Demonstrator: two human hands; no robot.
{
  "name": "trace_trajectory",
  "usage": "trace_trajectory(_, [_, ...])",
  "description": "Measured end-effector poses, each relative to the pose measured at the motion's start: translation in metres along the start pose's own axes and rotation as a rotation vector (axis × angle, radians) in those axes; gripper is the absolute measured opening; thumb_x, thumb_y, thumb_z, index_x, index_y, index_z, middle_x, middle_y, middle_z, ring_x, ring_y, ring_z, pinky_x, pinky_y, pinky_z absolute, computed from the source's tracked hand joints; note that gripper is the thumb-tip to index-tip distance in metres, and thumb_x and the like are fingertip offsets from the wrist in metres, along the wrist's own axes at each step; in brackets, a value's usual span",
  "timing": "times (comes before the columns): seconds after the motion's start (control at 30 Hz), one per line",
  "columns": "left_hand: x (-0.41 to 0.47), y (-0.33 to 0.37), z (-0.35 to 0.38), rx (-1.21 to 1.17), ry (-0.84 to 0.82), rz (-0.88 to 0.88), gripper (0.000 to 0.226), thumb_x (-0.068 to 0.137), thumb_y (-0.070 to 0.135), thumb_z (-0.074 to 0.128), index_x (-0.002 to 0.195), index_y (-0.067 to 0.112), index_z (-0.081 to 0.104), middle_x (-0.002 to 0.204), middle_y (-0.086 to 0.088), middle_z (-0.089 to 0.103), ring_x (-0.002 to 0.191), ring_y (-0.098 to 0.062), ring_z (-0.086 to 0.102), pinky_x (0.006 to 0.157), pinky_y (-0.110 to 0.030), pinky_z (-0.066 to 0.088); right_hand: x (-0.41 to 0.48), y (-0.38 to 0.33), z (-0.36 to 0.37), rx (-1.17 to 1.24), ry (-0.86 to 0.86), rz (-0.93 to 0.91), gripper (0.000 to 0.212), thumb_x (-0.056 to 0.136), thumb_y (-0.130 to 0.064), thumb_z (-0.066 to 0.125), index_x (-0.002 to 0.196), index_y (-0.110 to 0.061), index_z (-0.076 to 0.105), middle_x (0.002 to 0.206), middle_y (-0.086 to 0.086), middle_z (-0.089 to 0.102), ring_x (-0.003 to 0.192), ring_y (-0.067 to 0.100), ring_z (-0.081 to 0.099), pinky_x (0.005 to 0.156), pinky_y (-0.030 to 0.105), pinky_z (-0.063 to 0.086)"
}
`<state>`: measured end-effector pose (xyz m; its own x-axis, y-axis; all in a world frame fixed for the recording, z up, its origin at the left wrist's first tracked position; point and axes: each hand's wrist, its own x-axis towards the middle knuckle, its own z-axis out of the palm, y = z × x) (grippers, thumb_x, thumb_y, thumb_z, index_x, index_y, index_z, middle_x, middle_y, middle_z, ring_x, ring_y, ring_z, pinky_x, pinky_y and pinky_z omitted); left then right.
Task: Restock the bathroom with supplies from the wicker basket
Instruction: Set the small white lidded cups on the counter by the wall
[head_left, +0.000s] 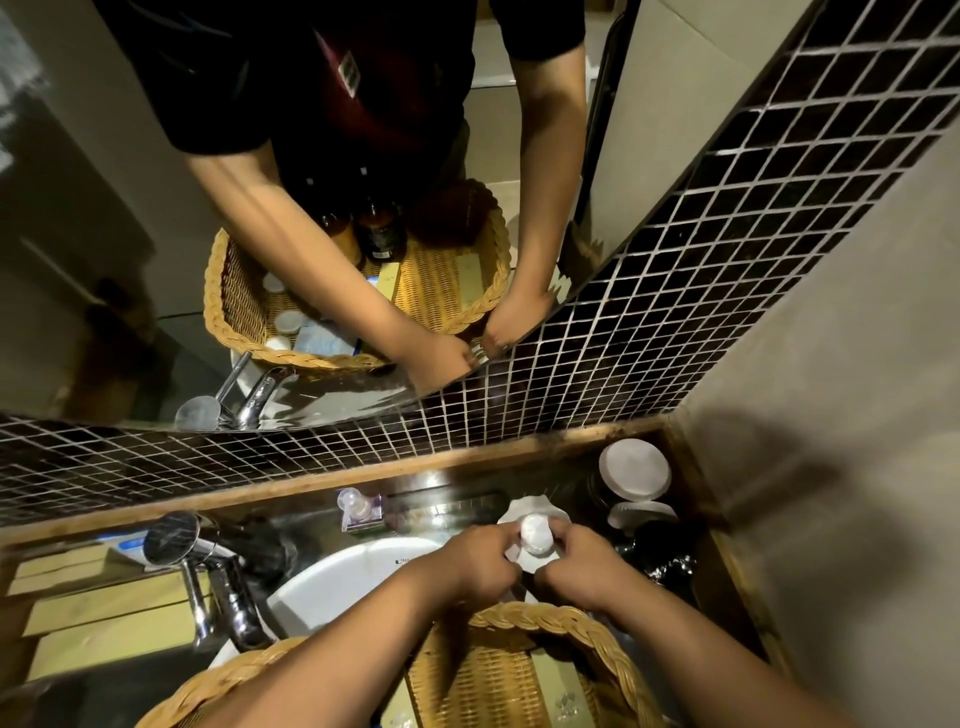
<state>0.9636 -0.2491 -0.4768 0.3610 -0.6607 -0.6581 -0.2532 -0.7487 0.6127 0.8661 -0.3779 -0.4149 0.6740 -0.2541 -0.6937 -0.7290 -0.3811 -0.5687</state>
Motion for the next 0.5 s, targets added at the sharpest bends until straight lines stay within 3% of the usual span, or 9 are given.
trace_trajectory(0.23, [0.005,-0.007,0.005,0.009,0.025,-0.002,0.064,0.075,0.025,0.061,0.133,0.049,0.05,0.122,0.006,0.067,0.102,-0.016,0.062,0.092,-0.04,0.054,0.004,0.009,0.002,-0.016,-0.015,0.006,0.051,0.078,-0.018,0.072,0.126,-0.031,0.058,0.113,0.004,0.07,0.101,0.02,0.066,0.091,0.042,0.057])
trace_trajectory(0.33, [0.002,-0.004,0.001,0.023,0.034,0.02,0.055,0.079,0.024,0.053,0.131,0.044,0.054,0.123,0.002,0.068,0.099,-0.015,0.062,0.087,-0.032,0.052,0.0,0.011,0.0,0.029,0.01,-0.016,0.054,0.08,-0.024,0.073,0.131,-0.031,0.058,0.116,0.0,0.07,0.105,0.018,0.065,0.096,0.043,0.054])
trace_trajectory(0.43, [-0.013,0.007,-0.006,0.153,0.117,0.035,0.049,0.091,0.034,0.046,0.14,0.031,0.051,0.132,-0.005,0.064,0.113,-0.023,0.06,0.092,-0.033,0.048,-0.012,0.005,-0.006,-0.014,0.108,-0.109,0.061,0.087,-0.033,0.066,0.145,-0.033,0.048,0.134,-0.002,0.064,0.121,0.018,0.059,0.108,0.035,0.045])
trace_trajectory(0.5, [-0.035,0.013,-0.01,0.252,0.217,0.056,0.051,0.097,0.037,0.046,0.146,0.028,0.046,0.141,-0.004,0.057,0.126,-0.025,0.053,0.102,-0.038,0.045,-0.025,-0.001,-0.009,-0.114,0.171,-0.169,0.067,0.092,-0.029,0.06,0.154,-0.023,0.036,0.153,0.003,0.047,0.141,0.021,0.041,0.115,0.029,0.03])
